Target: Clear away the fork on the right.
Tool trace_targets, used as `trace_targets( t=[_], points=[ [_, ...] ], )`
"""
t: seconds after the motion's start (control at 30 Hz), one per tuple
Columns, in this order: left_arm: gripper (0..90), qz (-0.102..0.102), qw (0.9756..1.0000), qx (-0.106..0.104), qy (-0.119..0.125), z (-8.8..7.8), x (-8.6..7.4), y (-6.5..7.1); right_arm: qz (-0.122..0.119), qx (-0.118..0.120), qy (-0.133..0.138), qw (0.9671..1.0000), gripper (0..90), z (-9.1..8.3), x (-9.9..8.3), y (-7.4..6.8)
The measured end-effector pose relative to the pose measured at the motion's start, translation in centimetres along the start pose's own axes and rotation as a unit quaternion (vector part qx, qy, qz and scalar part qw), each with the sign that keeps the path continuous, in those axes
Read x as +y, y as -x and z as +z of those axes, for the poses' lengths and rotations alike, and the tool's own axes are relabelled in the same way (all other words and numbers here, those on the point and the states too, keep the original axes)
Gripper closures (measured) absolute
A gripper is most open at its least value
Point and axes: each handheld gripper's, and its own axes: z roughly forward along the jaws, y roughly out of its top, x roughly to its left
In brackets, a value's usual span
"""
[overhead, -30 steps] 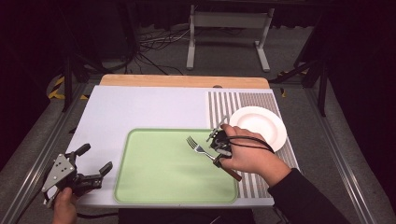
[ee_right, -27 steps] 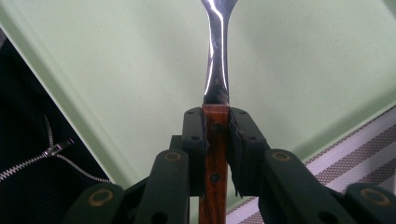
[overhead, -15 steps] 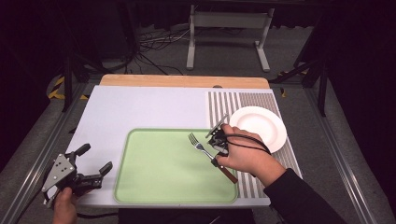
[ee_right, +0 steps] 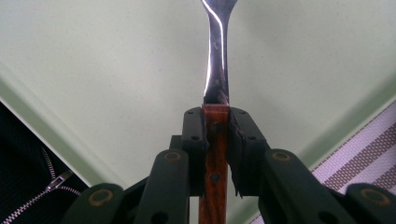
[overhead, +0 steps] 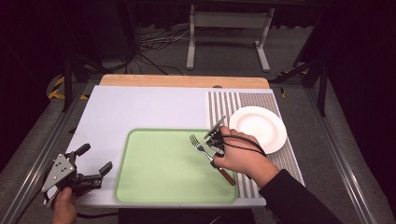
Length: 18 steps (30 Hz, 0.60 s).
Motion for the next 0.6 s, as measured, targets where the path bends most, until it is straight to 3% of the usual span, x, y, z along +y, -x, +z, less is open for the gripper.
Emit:
trace_targets(
  t=[0.6],
  points=[
    [0.7, 0.000, 1.0000, 0.001, 0.001, 0.0, 0.0, 0.0, 0.026, -0.002, -0.028, 0.9993, 77.9, 2.1, -0.2, 0.3]
  ],
)
